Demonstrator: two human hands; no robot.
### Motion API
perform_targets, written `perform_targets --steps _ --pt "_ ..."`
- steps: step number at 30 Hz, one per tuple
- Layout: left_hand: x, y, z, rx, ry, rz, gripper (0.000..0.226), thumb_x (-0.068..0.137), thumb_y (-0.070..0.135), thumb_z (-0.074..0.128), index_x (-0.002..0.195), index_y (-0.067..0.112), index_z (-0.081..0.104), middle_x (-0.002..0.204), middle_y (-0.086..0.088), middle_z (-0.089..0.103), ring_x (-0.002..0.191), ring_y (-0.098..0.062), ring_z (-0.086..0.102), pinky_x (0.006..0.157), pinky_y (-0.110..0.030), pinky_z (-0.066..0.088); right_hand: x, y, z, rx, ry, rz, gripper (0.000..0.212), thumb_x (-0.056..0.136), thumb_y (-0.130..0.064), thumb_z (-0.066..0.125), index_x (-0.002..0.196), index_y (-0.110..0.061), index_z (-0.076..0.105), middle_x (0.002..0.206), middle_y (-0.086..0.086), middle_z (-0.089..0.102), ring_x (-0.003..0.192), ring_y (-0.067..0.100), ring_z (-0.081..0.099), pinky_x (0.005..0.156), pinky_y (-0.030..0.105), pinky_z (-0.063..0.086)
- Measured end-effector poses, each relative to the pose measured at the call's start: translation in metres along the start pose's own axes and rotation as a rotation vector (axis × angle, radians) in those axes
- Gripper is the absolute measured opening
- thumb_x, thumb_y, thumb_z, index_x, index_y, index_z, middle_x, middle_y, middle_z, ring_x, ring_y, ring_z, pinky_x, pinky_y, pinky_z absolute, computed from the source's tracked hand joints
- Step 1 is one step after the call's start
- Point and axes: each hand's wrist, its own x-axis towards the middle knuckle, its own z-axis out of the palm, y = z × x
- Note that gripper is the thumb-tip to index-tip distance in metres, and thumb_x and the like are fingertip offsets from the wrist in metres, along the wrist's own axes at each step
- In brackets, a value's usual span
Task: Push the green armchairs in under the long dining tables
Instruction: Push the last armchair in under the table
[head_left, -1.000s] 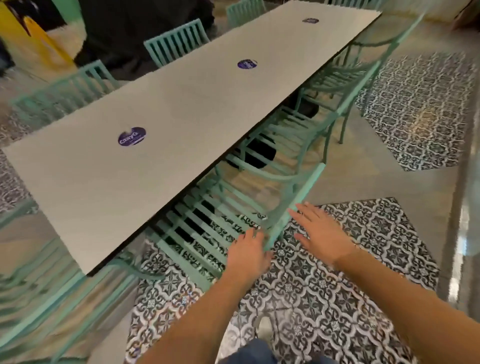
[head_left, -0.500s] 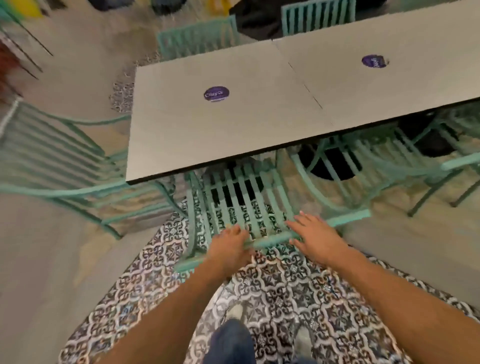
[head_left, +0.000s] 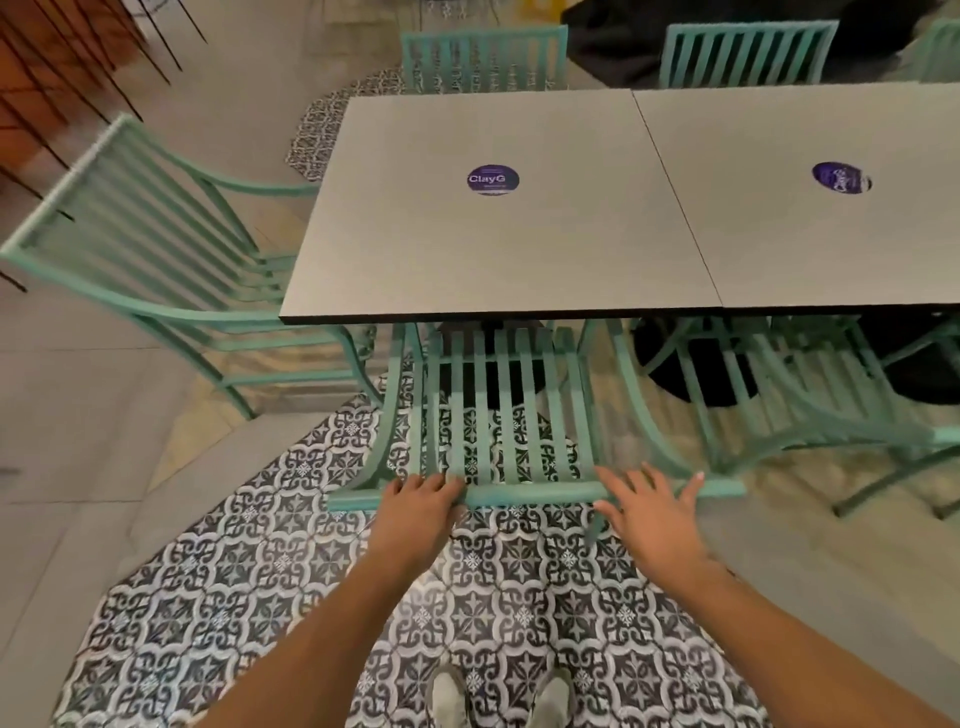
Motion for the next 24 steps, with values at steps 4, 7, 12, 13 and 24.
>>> perform_targets --steps 4,7,12,13,24 --pt "0.016 -0.003 -0.011 0.024 -0.012 -0.007 0.033 0.102 0.044 0.031 0.128 0.032 0.047 0.121 0.010 0.059 0.111 -0.020 0.053 0.097 -0.041 0.038 0.013 -0.005 -0.007 0.070 0.009 0.074 0.054 0.097 -0.056 0.022 0.149 -0.039 0.021 0.149 -0.003 0.036 0.147 0.024 0.014 0.107 0.074 0.009" --pt "0.030 -0.008 -0.018 0.006 -0.015 -0.004 0.032 0.102 0.044 0.032 0.128 0.033 0.047 0.121 0.010 0.059 0.113 -0.019 0.053 0.098 -0.041 0.038 0.024 -0.010 -0.017 0.110 0.017 0.094 0.053 0.097 -0.054 0.025 0.147 -0.037 0.026 0.150 -0.002 0.034 0.147 0.023 0.013 0.106 0.075 0.010" --pt "0.048 -0.021 -0.025 0.024 -0.017 -0.010 0.036 0.101 0.046 0.032 0.133 0.035 0.045 0.126 0.011 0.058 0.115 -0.019 0.052 0.099 -0.041 0.037 0.039 -0.018 -0.026 0.125 0.038 0.092 0.053 0.097 -0.054 0.028 0.147 -0.036 0.027 0.148 -0.002 0.036 0.146 0.023 0.016 0.107 0.071 0.013" --pt "0.052 -0.024 -0.026 0.023 -0.012 -0.009 0.036 0.101 0.046 0.032 0.134 0.035 0.044 0.126 0.011 0.058 0.116 -0.020 0.052 0.099 -0.042 0.036 0.043 -0.019 -0.027 0.129 0.041 0.093 0.053 0.097 -0.054 0.028 0.147 -0.036 0.027 0.148 -0.002 0.036 0.146 0.022 0.017 0.108 0.071 0.013" --pt "0.066 -0.047 -0.023 -0.008 0.104 0.054 0.034 0.100 0.045 0.040 0.130 0.034 0.050 0.113 0.011 0.063 0.103 -0.021 0.056 0.088 -0.041 0.041 0.061 -0.031 -0.032 0.158 0.022 0.120 0.050 0.097 -0.053 0.030 0.145 -0.038 0.029 0.146 -0.004 0.037 0.144 0.021 0.018 0.108 0.072 0.011"
